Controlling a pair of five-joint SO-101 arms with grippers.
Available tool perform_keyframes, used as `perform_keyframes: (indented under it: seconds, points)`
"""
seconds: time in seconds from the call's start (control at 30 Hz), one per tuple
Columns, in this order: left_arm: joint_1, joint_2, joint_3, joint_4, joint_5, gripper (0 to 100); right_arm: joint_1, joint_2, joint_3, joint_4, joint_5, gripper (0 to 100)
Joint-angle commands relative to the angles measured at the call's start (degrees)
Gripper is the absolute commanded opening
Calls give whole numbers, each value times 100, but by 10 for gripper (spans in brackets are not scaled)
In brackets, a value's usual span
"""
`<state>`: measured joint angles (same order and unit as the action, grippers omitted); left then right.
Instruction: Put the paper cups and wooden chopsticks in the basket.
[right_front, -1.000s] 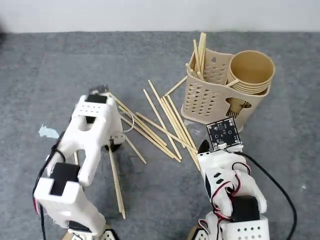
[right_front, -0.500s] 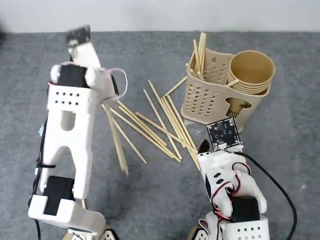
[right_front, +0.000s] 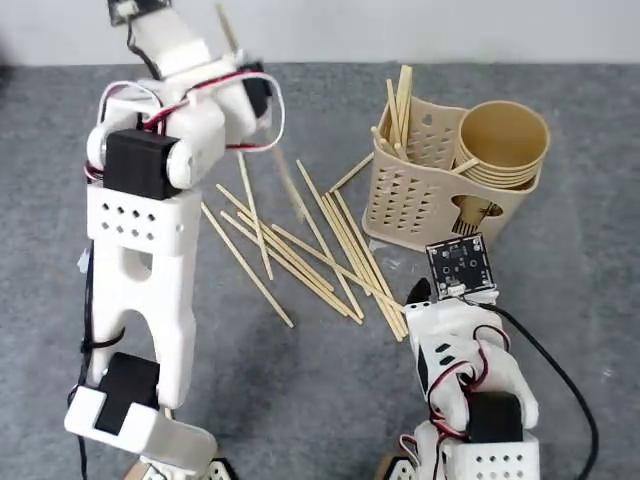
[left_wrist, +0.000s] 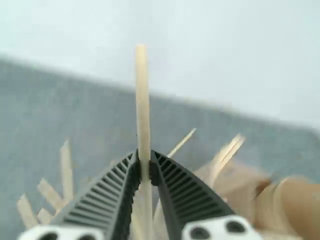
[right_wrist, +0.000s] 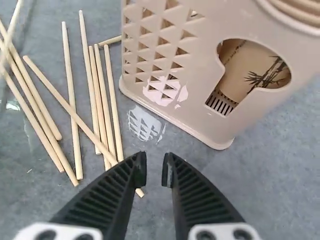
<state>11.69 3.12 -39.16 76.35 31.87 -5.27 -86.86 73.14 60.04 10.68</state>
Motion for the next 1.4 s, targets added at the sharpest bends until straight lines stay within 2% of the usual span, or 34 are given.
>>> perform_keyframes:
  seconds: [0.0,0.17,0.47,0.6,0.83,1.03,1.2,1.37]
  points:
    - [281,-352,-101,-1064,44,10,66,-66,-70,22,-70,69]
    - [809,-352,620,-2295,53,10,66,-66,-70,22,-70,69]
    - [1204,-360,1947,-5108,26,10,66,-66,-53,22,-70,69]
    - [1371,-352,2422,-5758,-79,10,66,-66,-53,22,-70,69]
    - [1538,-387,3811,-6418,-1160,17,66,-66,-53,13,-70,72]
    - [1345,-642,3987,-6277,-1327,124,66,-66,-53,13,-70,72]
    - [1275,-1433,3978,-5134,-1143,133,57,-66,-44,13,-70,72]
    - [765,-2321,4004,-3815,-1125,130,48,-40,-70,13,-70,72]
